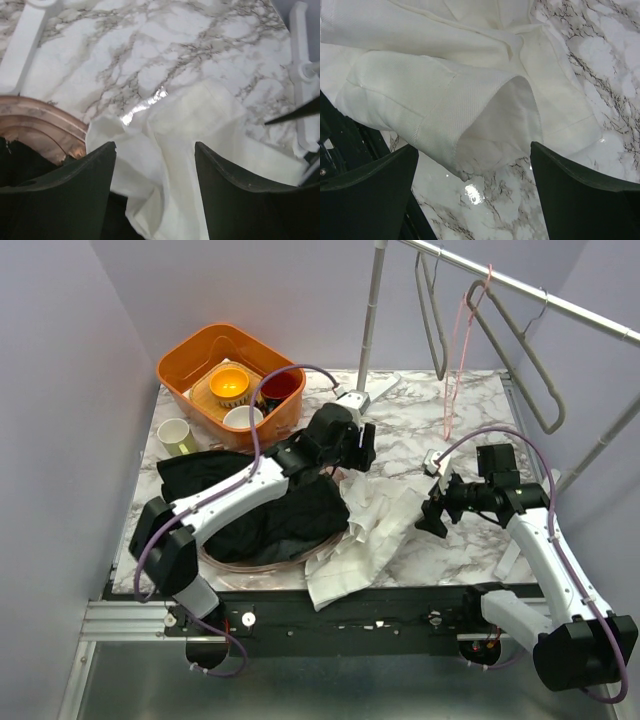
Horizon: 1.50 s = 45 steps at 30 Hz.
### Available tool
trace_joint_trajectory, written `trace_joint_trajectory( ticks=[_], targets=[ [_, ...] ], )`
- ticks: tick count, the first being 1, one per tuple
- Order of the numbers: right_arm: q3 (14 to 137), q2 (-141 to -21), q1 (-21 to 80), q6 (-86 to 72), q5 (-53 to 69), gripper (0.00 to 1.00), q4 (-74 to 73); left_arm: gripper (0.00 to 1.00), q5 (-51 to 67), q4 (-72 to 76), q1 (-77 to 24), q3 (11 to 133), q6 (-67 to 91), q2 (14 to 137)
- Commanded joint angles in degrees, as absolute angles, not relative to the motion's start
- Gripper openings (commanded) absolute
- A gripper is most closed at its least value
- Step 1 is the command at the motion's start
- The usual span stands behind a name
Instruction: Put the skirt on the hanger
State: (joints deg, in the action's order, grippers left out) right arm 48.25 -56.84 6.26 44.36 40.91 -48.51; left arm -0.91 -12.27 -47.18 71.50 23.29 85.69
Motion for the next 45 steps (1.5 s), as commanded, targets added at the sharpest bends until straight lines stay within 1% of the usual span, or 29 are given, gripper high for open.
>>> trace_joint_trajectory(
  ticks=[1, 2, 4, 6, 7, 9, 10, 13, 15, 21, 28, 34, 37, 40, 42, 43, 44, 45],
  targets=[
    [47.99, -56.6, 6.06, 39.03, 38.85, 0.99, -44.83, 0.68, -13.17, -23.28, -47.37, 85.91, 24.35, 98.23],
    [47.9, -56.6, 6.06, 38.33, 38.41, 0.98, -44.39, 0.67, -14.14, -23.99, -47.29, 88.04, 24.08, 99.83],
    [47.73, -56.78, 5.98, 37.97, 38.06, 0.98, -44.21, 0.62, -16.95, -26.8, -47.11, 94.18, 23.38, 104.12],
    [47.46, -56.78, 6.06, 37.79, 38.41, 0.98, -44.21, 0.61, -17.4, -27.6, -46.06, 97.11, 23.55, 106.42],
    [47.46, -56.69, 6.06, 37.79, 38.58, 0.98, -44.21, 0.57, -17.32, -27.68, -45.62, 99.29, 23.82, 108.44],
    [47.29, -56.6, 6.06, 37.88, 38.94, 0.98, -44.21, 0.53, -15.04, -28.3, -44.57, 101.68, 24.96, 110.9],
    [47.29, -56.69, 6.06, 37.79, 38.85, 0.98, -44.21, 0.46, -13.64, -28.82, -43.95, 104.47, 25.31, 113.44],
    [46.94, -56.6, 6.06, 37.79, 38.85, 0.98, -44.21, 0.41, -7.75, -31.2, -43.94, 106.96, 26.01, 117.14],
    [47.02, -56.6, 5.98, 37.88, 39.02, 0.98, -44.38, 0.41, -5.64, -31.38, -44.03, 106.0, 26.28, 117.77],
    [46.93, -56.51, 6.06, 38.23, 39.72, 0.98, -44.65, 0.4, -6.59, -31.03, -43.07, 97.75, 25.66, 116.2],
    [47.2, -56.6, 6.06, 38.76, 40.43, 0.98, -45.09, 0.39, -7.56, -27.43, -39.03, 81.86, 25.93, 108.48],
    [47.37, -56.6, 6.06, 39.02, 41.31, 0.98, -45.44, 0.39, -7.74, -25.58, -36.48, 73.76, 25.93, 101.88],
    [47.46, -56.51, 6.06, 39.46, 41.84, 0.98, -45.97, 0.4, -7.3, -25.4, -35.34, 72.34, 25.23, 99.59],
    [48.25, -56.6, 5.98, 40.16, 41.92, 0.98, -47.02, 0.42, -5.54, -25.23, -34.54, 72.6, 24.7, 97.13],
    [48.95, -56.34, 5.98, 40.52, 41.23, 0.99, -47.55, 0.46, -4.31, -24.61, -34.37, 73.03, 24.35, 95.46],
    [49.3, -56.16, 6.06, 40.78, 40.96, 0.99, -47.81, 0.48, -2.22, -24.35, -34.37, 73.65, 23.91, 93.54],
    [49.74, -55.99, 6.06, 41.22, 40.61, 0.99, -48.42, 0.54, -1.59, -24.08, -34.37, 73.91, 23.82, 92.47],
    [50.53, -55.55, 6.06, 41.31, 39.82, 0.99, -48.78, 0.57, -0.71, -23.47, -34.37, 74.26, 23.56, 91.33]
  ],
)
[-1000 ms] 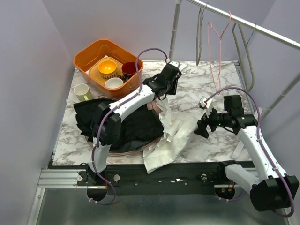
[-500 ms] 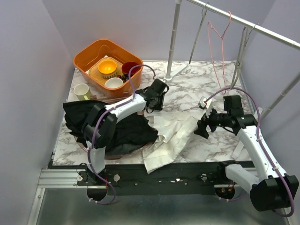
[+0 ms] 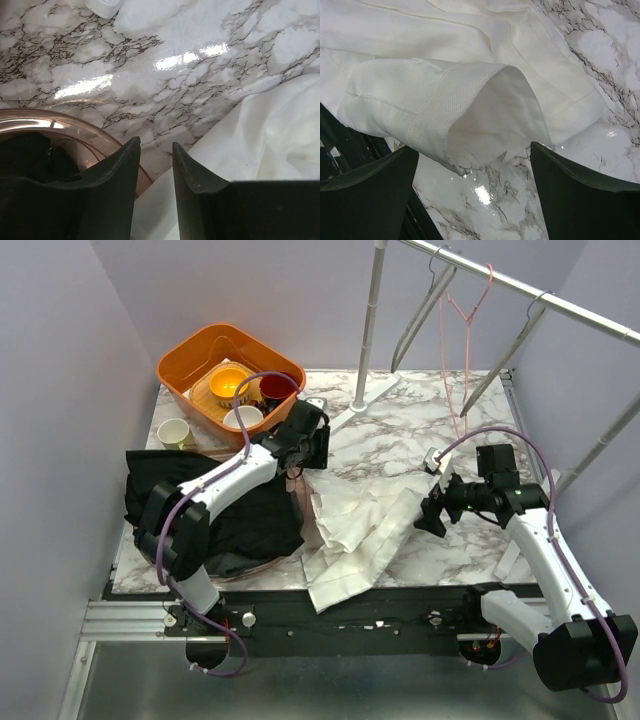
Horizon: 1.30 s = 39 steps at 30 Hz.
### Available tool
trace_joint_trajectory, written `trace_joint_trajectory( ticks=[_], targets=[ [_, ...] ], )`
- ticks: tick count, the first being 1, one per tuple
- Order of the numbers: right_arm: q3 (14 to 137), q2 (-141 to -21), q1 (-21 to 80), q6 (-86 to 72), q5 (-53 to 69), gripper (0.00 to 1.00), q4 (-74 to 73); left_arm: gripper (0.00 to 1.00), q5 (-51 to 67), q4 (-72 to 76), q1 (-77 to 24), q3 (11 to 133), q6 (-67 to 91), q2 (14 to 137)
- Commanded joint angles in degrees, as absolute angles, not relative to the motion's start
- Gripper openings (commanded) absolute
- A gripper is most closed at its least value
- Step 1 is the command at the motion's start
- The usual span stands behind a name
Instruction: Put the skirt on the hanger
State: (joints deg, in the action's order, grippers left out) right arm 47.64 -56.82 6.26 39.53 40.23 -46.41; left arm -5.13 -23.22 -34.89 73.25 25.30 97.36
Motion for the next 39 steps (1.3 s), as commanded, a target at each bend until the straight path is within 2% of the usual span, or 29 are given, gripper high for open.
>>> trace_joint_trajectory(
  ticks=[1, 2, 5, 8, 11, 14, 15, 17, 18, 21, 27, 30, 33, 37, 38, 39],
  targets=[
    [50.97, -55.37, 6.06, 41.48, 39.47, 0.99, -49.04, 0.59, 1.47, -23.12, -34.37, 74.7, 23.29, 89.23],
    [51.32, -55.28, 5.98, 41.75, 39.2, 0.99, -49.57, 0.65, 2.1, -22.77, -34.37, 75.06, 22.86, 88.17],
    [52.47, -55.46, 5.98, 41.66, 39.37, 0.99, -50.27, 0.74, 5.0, -22.76, -34.37, 76.46, 21.63, 85.09],
    [52.47, -56.68, 5.98, 41.22, 41.91, 0.99, -49.92, 0.75, 10.26, -22.24, -34.37, 76.47, 20.48, 82.62],
    [52.91, -59.84, 6.07, 40.52, 45.69, 0.93, -50.7, 0.77, 15.02, -19.96, -34.71, 73.67, 19.6, 79.65],
    [54.48, -62.22, 6.15, 41.04, 49.56, 0.71, -53.16, 0.77, 19.59, -15.57, -34.89, 68.06, 19.86, 75.43],
    [54.84, -62.23, 6.07, 41.13, 50.44, 0.55, -53.7, 0.77, 21.17, -13.56, -34.89, 66.55, 20.04, 74.37],
    [55.81, -61.62, 6.06, 41.05, 50.89, 0.39, -54.93, 0.8, 21.53, -12.05, -34.89, 62.78, 20.56, 71.21],
    [57.03, -60.22, 6.15, 40.61, 49.58, 0.23, -55.11, 0.82, 21.53, -10.74, -34.89, 61.54, 20.74, 70.15],
    [61.24, -55.4, 6.15, 37.01, 41.79, 0.01, -54.5, 0.89, 20.4, -9.58, -34.72, 58.1, 21.09, 66.63],
    [69.33, -48.6, 6.06, 31.2, 28.4, 0.01, -50.8, 0.97, 18.9, -8.61, -34.37, 56.42, 21.62, 63.19],
    [75.4, -48.95, 5.98, 30.94, 28.56, 0.01, -52.82, 0.97, 19.42, -9.75, -34.28, 57.91, 21.45, 63.28],
    [79.27, -50.01, 6.06, 31.73, 34.16, 0.01, -54.92, 0.97, 19.77, -10.55, -34.28, 59.06, 20.92, 62.84],
    [74.55, -52.73, 9.12, 34.01, 44.82, 0.01, -57.3, 0.97, 20.3, -10.46, -34.28, 58.8, 20.74, 61.35],
    [71.75, -53.08, 11.58, 34.01, 44.04, 0.01, -55.13, 0.97, 20.56, -10.28, -34.28, 58.45, 20.83, 60.83],
    [66.15, -53.61, 19.52, 32.71, 38.99, 0.02, -53.19, 0.97, 20.65, -10.11, -34.28, 58.1, 21.0, 60.65]
  ],
)
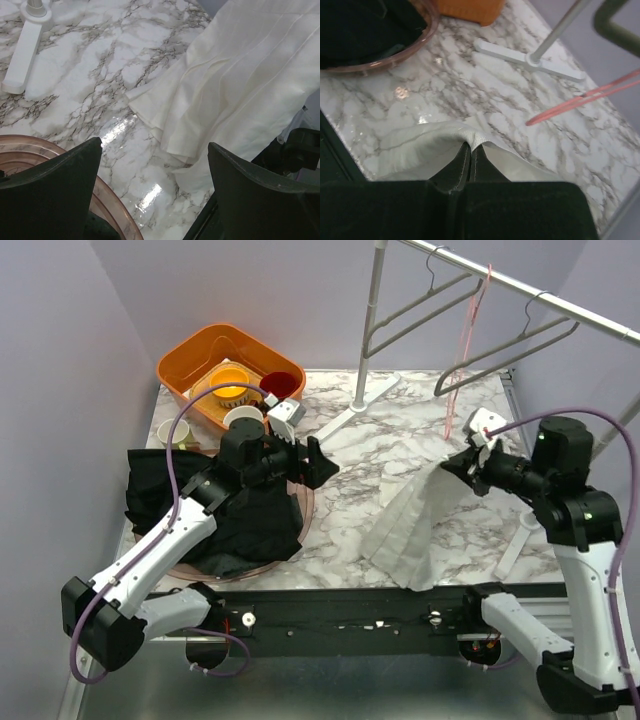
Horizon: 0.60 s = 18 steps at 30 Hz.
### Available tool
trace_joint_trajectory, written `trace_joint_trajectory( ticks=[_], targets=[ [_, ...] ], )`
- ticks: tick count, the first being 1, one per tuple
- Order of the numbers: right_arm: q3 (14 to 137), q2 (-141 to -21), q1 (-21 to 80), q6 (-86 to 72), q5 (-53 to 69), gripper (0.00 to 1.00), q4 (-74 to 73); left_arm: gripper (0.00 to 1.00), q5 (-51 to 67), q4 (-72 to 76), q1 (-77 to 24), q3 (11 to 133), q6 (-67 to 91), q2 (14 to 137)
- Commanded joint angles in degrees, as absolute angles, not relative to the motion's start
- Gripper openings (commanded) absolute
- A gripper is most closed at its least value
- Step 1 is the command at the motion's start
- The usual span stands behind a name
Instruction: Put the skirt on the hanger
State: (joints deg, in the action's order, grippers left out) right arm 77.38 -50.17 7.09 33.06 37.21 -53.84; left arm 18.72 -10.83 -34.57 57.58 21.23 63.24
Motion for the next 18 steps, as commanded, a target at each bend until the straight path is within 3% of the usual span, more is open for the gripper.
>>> trace_joint_trajectory(
  ticks=[1, 5, 8, 9, 11, 18],
  targets=[
    [62.87, -54.05, 23.78, 32.43, 36.76, 0.03, -51.26, 0.97, 20.92, -9.93, -34.28, 57.66, 21.27, 60.47],
    [56.78, -61.15, 31.72, 34.36, 39.02, 0.14, -47.81, 0.97, 21.27, -10.19, -34.28, 54.85, 22.76, 59.77],
    [57.04, -67.84, 34.62, 36.99, 38.84, 0.36, -48.95, 0.97, 20.92, -9.93, -34.28, 51.96, 23.82, 58.37],
    [57.3, -68.98, 34.8, 38.48, 40.33, 0.48, -49.48, 0.97, 20.83, -10.19, -34.28, 51.33, 24.25, 58.19],
    [58.88, -70.31, 34.72, 39.81, 41.3, 0.55, -52.36, 0.97, 21.18, -10.72, -34.28, 50.45, 24.52, 57.92],
    [58.45, -54.71, 31.92, 40.27, 32.55, 0.83, -55.37, 0.97, 22.94, -13.44, -34.28, 52.55, 20.92, 60.99]
  ],
)
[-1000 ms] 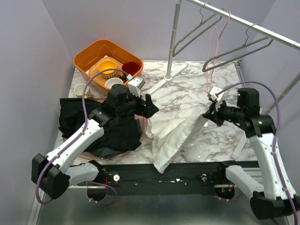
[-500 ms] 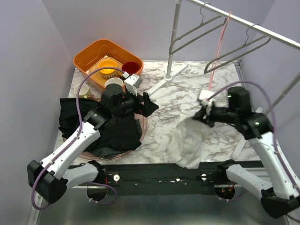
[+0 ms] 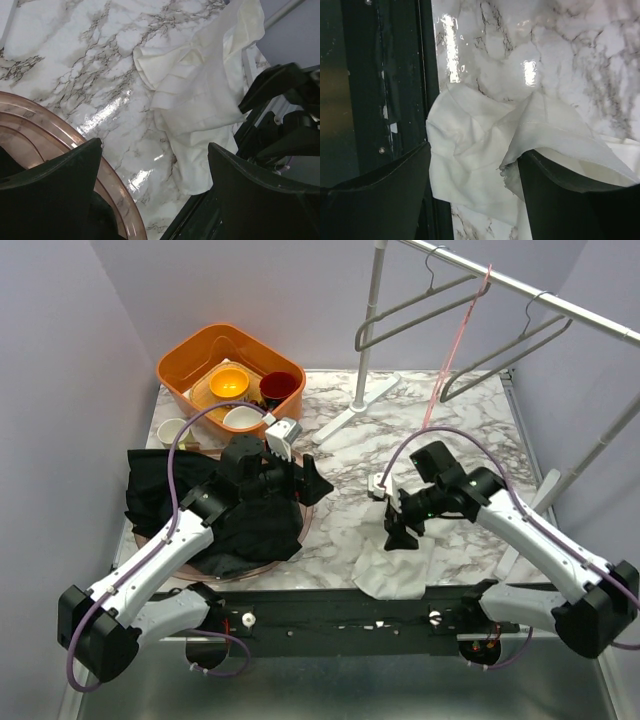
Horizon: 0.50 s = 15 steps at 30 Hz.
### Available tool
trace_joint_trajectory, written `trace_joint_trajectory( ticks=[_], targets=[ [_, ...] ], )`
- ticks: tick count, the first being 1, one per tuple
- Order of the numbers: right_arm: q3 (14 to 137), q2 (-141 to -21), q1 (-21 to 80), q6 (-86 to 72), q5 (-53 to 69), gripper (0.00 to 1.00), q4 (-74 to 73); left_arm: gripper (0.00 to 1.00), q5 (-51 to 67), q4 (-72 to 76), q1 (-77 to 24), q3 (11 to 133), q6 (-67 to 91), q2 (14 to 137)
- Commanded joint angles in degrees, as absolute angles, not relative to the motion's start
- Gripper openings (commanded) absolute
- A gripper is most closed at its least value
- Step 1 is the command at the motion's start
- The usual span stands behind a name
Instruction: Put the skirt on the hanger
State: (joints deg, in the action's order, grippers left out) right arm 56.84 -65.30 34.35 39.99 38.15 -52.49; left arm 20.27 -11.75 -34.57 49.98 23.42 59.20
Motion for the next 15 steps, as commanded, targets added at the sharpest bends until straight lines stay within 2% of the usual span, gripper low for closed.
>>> trace_joint_trajectory(
  ticks=[1, 9, 15],
  targets=[
    [58.45, -52.75, 30.77, 39.56, 31.48, 0.86, -55.11, 0.97, 23.37, -13.53, -34.28, 53.25, 19.96, 61.61],
    [64.42, -43.77, 15.22, 33.41, 33.65, 0.88, -57.13, 0.97, 28.03, -13.88, -34.45, 58.36, 16.62, 66.97],
    [66.88, -46.23, 13.54, 29.63, 35.87, 0.88, -55.82, 0.97, 29.7, -12.58, -34.45, 57.84, 17.39, 67.59]
  ],
)
